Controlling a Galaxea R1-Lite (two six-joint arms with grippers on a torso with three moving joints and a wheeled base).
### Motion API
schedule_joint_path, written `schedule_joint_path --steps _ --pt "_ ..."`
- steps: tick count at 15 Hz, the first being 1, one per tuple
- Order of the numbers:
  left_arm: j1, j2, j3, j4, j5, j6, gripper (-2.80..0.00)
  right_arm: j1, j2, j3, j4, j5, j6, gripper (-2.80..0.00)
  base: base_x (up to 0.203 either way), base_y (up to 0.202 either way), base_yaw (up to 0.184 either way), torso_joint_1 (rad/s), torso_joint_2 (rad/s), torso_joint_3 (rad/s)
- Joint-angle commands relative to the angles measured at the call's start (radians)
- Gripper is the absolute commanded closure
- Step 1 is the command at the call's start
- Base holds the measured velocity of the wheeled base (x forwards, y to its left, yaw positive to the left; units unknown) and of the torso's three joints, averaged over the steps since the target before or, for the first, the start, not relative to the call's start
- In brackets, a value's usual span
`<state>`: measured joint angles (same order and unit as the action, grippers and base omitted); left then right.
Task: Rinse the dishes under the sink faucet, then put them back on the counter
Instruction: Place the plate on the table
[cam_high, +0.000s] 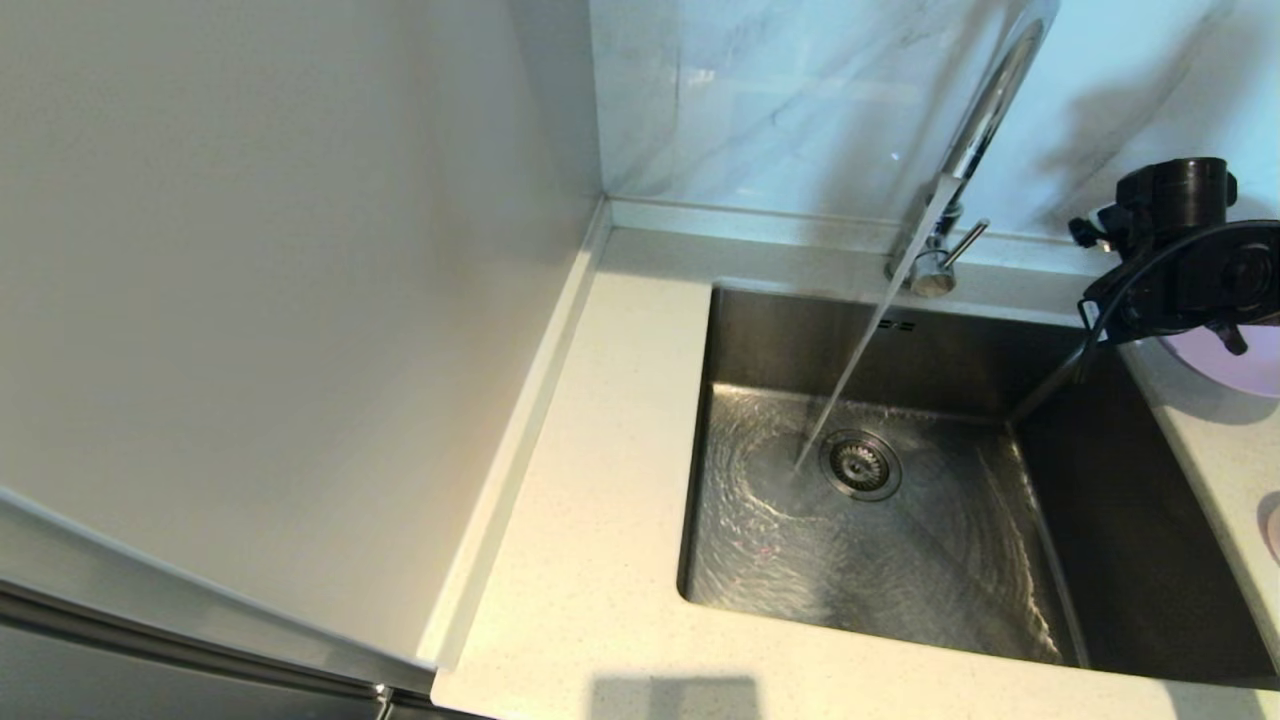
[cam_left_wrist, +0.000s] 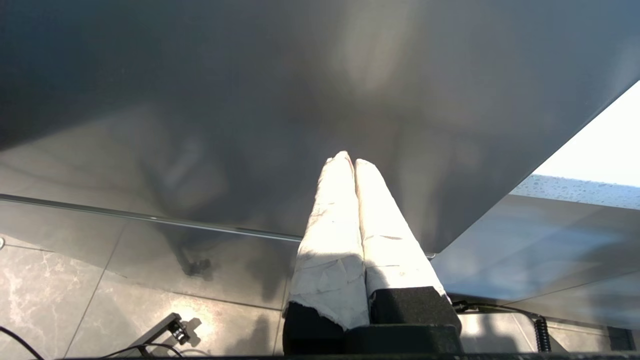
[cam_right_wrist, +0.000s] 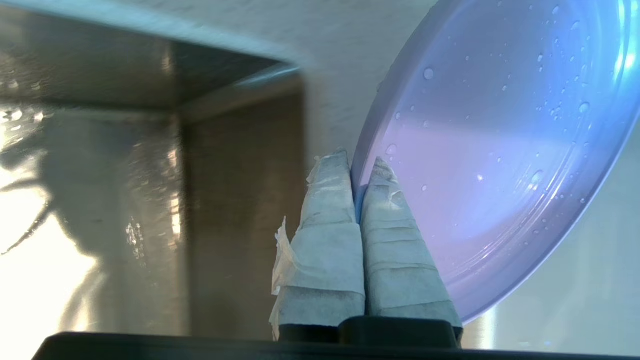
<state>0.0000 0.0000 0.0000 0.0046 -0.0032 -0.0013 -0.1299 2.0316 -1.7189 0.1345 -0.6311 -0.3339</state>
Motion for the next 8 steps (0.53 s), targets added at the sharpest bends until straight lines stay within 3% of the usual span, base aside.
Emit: schedule_joint_path --steps 1,3,8 --pt "0.000 0.000 0.000 0.000 0.000 0.000 0.00 -0.013 -0.014 -0.008 0.003 0.001 -0.065 0.00 0.000 0.000 0.000 0.000 0.00 0.000" --pt "0.000 0.000 0.000 0.000 -0.001 0.000 0.00 -0.027 -0.005 0.028 -0.004 -0.004 -0.192 0.00 0.000 0.000 0.000 0.000 0.00 0.000" --pt "0.000 0.000 0.000 0.000 0.000 0.000 0.00 -0.032 0.028 -0.029 -0.190 -0.015 -0.290 0.00 0.000 0.000 0.000 0.000 0.00 0.000"
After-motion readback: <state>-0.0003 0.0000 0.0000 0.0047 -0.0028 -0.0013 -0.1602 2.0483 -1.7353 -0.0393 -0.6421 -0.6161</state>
